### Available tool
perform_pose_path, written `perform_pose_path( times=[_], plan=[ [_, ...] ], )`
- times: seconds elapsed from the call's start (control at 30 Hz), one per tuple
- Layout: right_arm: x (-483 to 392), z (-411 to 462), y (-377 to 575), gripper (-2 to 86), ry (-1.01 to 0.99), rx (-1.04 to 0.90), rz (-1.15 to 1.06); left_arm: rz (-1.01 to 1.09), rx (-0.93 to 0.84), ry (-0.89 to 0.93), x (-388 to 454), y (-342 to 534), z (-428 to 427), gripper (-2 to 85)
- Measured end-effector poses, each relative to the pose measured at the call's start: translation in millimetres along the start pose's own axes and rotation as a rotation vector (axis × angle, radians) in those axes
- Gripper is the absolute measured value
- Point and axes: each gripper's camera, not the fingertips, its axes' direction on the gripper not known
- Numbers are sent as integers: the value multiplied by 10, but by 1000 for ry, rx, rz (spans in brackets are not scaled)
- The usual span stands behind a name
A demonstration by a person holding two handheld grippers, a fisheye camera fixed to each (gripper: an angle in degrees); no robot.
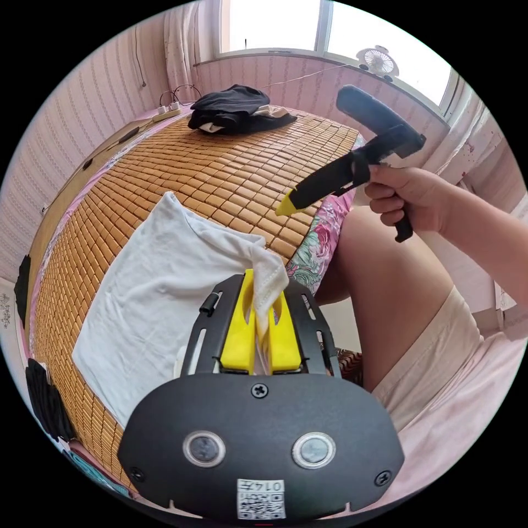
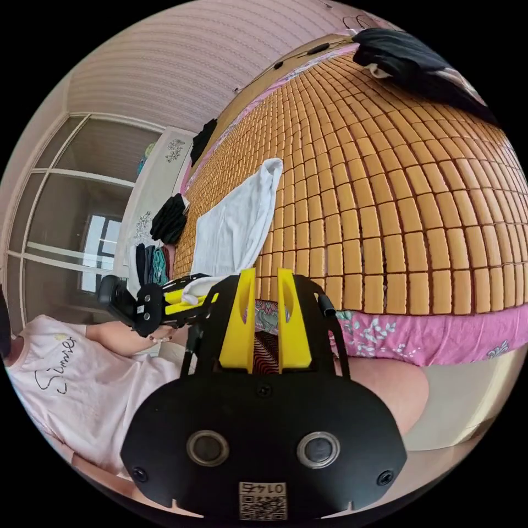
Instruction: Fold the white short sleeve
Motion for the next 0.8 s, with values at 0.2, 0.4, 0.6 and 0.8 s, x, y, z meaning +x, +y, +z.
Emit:
perform_pose_path(
  times=[0.2, 0.4, 0.6, 0.8],
  plan=[
    [317, 290, -274, 146, -194, 13, 85, 17, 12, 27, 65, 199, -240, -8],
    [411, 269, -430, 118, -269, 136, 142, 45, 67, 57, 87, 408, -539, -8],
    [574, 33, -431, 38, -423, 318, 239, 46, 126, 31, 31, 506, -823, -8],
    [433, -864, -315, 27, -345, 422, 143, 51, 285, 167, -32, 289, -1017, -8]
  ],
)
